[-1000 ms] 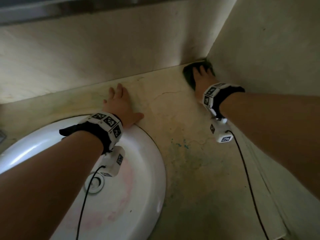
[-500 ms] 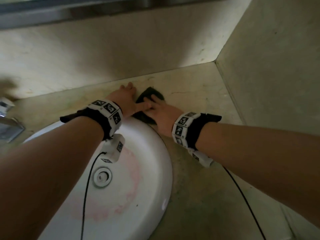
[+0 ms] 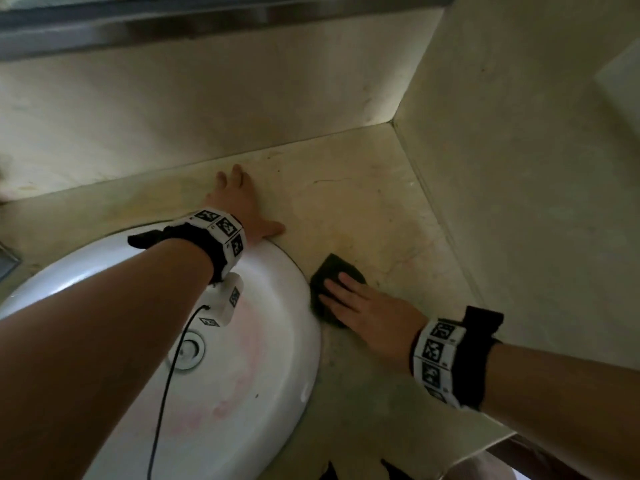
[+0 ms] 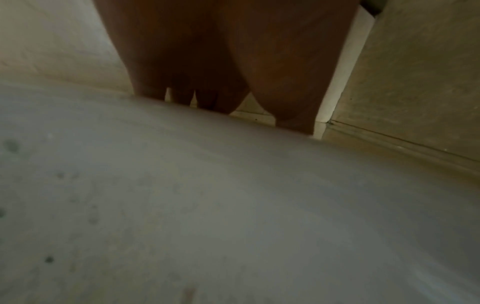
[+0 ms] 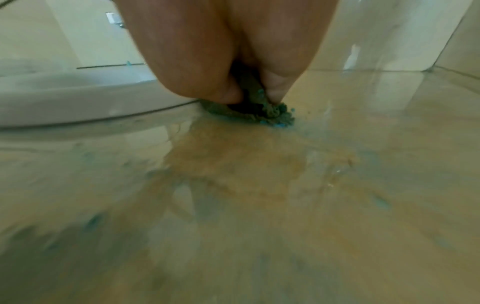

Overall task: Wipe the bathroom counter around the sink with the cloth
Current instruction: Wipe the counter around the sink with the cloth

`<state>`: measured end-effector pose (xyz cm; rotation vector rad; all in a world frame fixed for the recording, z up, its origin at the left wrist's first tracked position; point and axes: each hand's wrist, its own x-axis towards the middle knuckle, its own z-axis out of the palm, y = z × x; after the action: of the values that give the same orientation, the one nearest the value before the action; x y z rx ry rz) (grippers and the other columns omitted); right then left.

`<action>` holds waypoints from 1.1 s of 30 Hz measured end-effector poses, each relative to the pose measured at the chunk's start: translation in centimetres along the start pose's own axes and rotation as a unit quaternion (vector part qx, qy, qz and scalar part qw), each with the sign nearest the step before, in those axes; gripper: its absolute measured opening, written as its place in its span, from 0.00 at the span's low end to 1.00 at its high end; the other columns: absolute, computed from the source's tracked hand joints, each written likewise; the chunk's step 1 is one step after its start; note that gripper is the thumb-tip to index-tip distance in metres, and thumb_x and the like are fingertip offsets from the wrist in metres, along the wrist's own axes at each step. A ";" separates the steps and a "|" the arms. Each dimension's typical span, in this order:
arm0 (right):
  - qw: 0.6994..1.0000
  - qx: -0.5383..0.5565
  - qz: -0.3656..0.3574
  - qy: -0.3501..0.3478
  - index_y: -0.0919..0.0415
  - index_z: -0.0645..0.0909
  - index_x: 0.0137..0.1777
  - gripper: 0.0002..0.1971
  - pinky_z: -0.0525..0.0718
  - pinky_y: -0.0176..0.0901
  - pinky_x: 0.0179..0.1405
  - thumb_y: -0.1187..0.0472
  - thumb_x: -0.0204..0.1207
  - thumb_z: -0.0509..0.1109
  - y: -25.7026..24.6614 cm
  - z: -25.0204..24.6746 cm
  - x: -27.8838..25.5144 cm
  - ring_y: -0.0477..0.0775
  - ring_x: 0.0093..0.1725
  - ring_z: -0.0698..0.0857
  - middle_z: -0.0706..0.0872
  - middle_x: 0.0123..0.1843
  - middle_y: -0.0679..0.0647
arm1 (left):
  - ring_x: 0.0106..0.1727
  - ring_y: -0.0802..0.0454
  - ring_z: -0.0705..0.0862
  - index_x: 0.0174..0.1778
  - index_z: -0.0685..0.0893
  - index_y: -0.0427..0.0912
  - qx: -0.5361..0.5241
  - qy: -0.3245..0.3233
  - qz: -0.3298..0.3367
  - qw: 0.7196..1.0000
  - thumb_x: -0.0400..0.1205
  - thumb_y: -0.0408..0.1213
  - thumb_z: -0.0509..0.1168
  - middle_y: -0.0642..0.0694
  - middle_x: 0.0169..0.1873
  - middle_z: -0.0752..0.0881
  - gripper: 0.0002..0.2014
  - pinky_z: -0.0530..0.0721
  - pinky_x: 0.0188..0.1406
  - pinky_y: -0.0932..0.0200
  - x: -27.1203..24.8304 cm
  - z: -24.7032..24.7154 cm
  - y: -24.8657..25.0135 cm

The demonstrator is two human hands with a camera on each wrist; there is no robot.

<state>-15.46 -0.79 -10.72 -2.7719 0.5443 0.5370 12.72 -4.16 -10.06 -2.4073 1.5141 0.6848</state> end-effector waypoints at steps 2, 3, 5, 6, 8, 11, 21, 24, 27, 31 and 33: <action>0.999 -0.012 0.014 -0.028 0.62 0.78 0.70 0.26 0.84 0.52 0.60 0.59 0.75 0.50 -0.1 0.3 0.0 0.64 0.69 0.80 0.80 0.71 0.61 | 0.83 0.36 0.44 0.83 0.42 0.36 0.000 -0.003 0.002 1.000 0.65 0.70 0.69 0.44 0.84 0.42 0.63 0.60 0.79 0.37 -0.1 0.0 0.0; 1.000 -0.014 0.015 -0.023 0.63 0.78 0.71 0.27 0.83 0.53 0.62 0.60 0.75 0.49 -0.1 0.0 0.7 0.64 0.70 0.79 0.80 0.71 0.61 | 0.83 0.36 0.45 0.83 0.43 0.37 0.000 -0.006 0.006 1.000 0.64 0.69 0.70 0.44 0.84 0.43 0.63 0.61 0.79 0.37 -0.1 0.0 0.0; 1.000 -0.006 0.014 -0.008 0.65 0.70 0.76 0.29 0.78 0.58 0.69 0.59 0.78 0.44 0.2 -1.1 3.0 0.66 0.75 0.72 0.72 0.77 0.64 | 0.83 0.37 0.46 0.83 0.46 0.37 0.003 -0.008 0.016 1.000 0.65 0.66 0.72 0.44 0.84 0.44 0.62 0.62 0.79 0.39 -0.4 -0.2 -0.1; 1.000 -0.004 0.006 -0.011 0.65 0.63 0.80 0.29 0.72 0.60 0.74 0.59 0.79 0.41 0.5 -1.9 4.4 0.67 0.79 0.65 0.65 0.80 0.64 | 0.83 0.37 0.47 0.83 0.47 0.37 0.002 -0.009 0.020 1.000 0.66 0.65 0.72 0.43 0.84 0.45 0.60 0.61 0.79 0.40 -0.5 -0.3 -0.1; 0.999 -0.026 -0.008 -0.017 0.61 0.48 0.84 0.29 0.57 0.59 0.81 0.57 0.83 0.39 1.0 -3.4 7.1 0.64 0.84 0.50 0.50 0.85 0.61 | 0.83 0.36 0.48 0.83 0.48 0.35 -0.002 -0.009 0.027 1.000 0.70 0.61 0.72 0.41 0.84 0.46 0.56 0.60 0.79 0.42 -0.8 -0.3 0.0; 0.998 -0.044 0.017 -0.031 0.58 0.41 0.84 0.29 0.49 0.56 0.83 0.54 0.86 0.44 1.1 -5.8 10.3 0.60 0.84 0.42 0.41 0.86 0.57 | 0.83 0.37 0.48 0.83 0.49 0.35 -0.016 -0.002 0.017 1.000 0.76 0.51 0.69 0.42 0.84 0.46 0.47 0.61 0.80 0.42 -0.7 -0.2 0.0; 0.965 0.034 0.243 -0.091 0.64 0.28 0.81 0.32 0.48 0.56 0.83 0.62 0.86 0.45 -0.8 -3.0 3.3 0.66 0.83 0.37 0.32 0.83 0.63 | 0.84 0.38 0.45 0.83 0.45 0.37 0.005 -0.016 0.010 1.000 0.75 0.55 0.70 0.44 0.84 0.42 0.52 0.62 0.79 0.42 -0.9 -0.3 0.4; 0.967 0.041 0.234 -0.091 0.64 0.29 0.81 0.32 0.47 0.57 0.83 0.59 0.86 0.46 -0.9 -3.4 4.4 0.66 0.83 0.37 0.31 0.83 0.63 | 0.84 0.38 0.45 0.83 0.46 0.36 0.002 -0.015 0.012 1.000 0.75 0.55 0.70 0.44 0.84 0.42 0.52 0.62 0.79 0.41 -0.8 -0.3 0.4; 0.979 0.042 0.194 -0.051 0.60 0.32 0.83 0.35 0.46 0.58 0.83 0.52 0.84 0.49 1.2 -5.0 7.9 0.64 0.83 0.38 0.34 0.84 0.61 | 0.84 0.39 0.44 0.83 0.46 0.37 -0.006 -0.011 0.009 1.000 0.74 0.54 0.71 0.44 0.84 0.42 0.52 0.62 0.79 0.42 -0.9 -0.3 0.4; 0.984 0.004 0.174 -0.024 0.58 0.34 0.83 0.36 0.46 0.57 0.83 0.46 0.84 0.48 4.4 -6.2 11.9 0.63 0.83 0.40 0.36 0.85 0.59 | 0.84 0.38 0.45 0.83 0.45 0.37 -0.009 -0.013 0.012 1.000 0.76 0.53 0.70 0.43 0.84 0.41 0.51 0.61 0.78 0.43 -0.9 -0.2 0.4; 0.980 0.002 0.199 -0.015 0.60 0.35 0.83 0.36 0.48 0.59 0.82 0.47 0.84 0.48 6.3 -6.9 13.1 0.64 0.83 0.41 0.36 0.85 0.61 | 0.84 0.38 0.44 0.83 0.45 0.37 -0.015 -0.011 0.012 1.000 0.76 0.53 0.70 0.43 0.84 0.41 0.51 0.61 0.78 0.43 -0.9 -0.2 0.4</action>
<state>-4.63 -12.70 -10.95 -2.6515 1.1007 0.6569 12.09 -3.64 -9.43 -2.3987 1.5372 0.7417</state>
